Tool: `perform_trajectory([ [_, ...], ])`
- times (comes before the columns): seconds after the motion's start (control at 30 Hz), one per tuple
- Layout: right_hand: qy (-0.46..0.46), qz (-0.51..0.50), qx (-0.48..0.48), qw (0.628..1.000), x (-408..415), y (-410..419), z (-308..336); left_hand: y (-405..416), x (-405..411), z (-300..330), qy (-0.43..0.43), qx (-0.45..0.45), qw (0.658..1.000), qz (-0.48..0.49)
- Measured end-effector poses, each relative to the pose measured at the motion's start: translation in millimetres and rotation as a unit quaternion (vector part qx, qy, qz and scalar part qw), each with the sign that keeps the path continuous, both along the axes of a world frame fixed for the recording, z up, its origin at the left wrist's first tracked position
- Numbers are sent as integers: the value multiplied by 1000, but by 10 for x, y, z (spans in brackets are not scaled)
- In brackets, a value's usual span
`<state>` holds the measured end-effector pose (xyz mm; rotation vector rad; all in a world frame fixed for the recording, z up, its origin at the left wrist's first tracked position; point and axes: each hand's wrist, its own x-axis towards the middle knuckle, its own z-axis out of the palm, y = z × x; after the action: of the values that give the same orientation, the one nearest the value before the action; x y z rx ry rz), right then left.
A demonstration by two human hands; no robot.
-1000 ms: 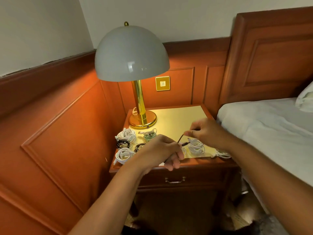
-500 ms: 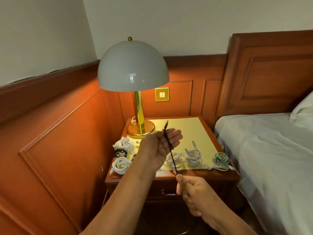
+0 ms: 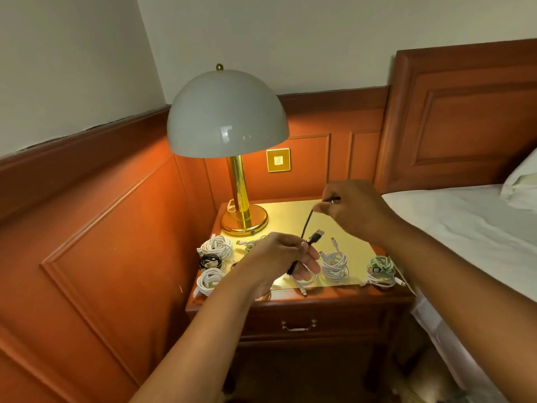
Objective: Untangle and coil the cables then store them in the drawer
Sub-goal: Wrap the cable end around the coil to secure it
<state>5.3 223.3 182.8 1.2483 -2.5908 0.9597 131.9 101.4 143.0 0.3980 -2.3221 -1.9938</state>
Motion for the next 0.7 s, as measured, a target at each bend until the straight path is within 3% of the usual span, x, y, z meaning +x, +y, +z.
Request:
perform_trajectory([
  [0.07, 10, 12, -33, 999, 201, 3, 66, -31, -81, -30, 4, 34, 999, 38],
  [0.13, -14, 18, -46, 999, 408, 60, -61, -82, -153, -42, 32, 137, 985, 97],
  [0.23, -130, 13, -94, 987, 662, 147, -472, -122, -221, -34, 49, 282, 948, 141],
  [0.4, -447, 42, -184, 874, 776, 139, -1114, -11, -203, 43, 61, 351, 923, 147],
  [0.47, -465, 70, -153, 869, 686, 150, -1202, -6, -185, 49, 76, 338, 926, 152],
  [0.57, -395, 124, -29, 910, 372, 201, -1053, 32, -95, 17, 75, 274, 950, 131],
  [0.7, -329, 195, 90, 920, -154, 115, -484, 128, 8, -102, 45, 2, 999, 17],
])
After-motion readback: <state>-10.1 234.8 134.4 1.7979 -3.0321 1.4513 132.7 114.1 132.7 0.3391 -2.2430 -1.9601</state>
